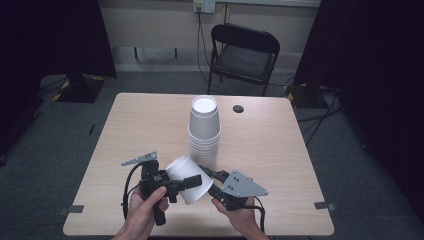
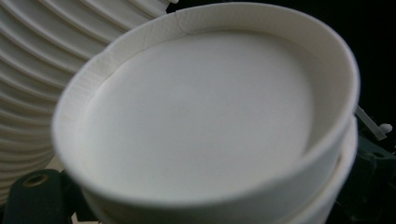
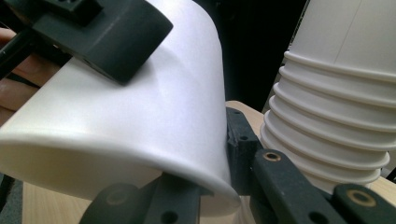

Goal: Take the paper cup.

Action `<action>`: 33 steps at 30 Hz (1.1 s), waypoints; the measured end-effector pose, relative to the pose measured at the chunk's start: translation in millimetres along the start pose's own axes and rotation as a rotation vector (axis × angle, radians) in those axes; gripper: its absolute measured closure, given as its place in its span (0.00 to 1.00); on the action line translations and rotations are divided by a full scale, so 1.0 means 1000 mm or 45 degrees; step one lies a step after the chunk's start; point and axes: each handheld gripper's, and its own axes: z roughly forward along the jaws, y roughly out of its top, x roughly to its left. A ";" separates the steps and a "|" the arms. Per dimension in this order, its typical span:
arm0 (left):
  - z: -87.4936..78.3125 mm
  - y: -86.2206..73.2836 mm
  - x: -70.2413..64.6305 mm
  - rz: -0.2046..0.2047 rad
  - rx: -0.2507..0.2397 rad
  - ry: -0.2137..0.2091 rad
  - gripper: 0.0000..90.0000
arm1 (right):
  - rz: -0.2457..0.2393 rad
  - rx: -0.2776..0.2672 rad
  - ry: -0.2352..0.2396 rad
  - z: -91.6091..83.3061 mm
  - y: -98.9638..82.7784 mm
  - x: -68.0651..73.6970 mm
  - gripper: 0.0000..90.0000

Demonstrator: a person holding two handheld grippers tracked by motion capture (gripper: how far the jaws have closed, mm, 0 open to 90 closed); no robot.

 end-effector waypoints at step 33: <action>-0.018 0.006 0.008 0.204 -0.076 0.031 0.17 | 0.066 0.139 0.021 -0.020 -0.016 -0.018 0.94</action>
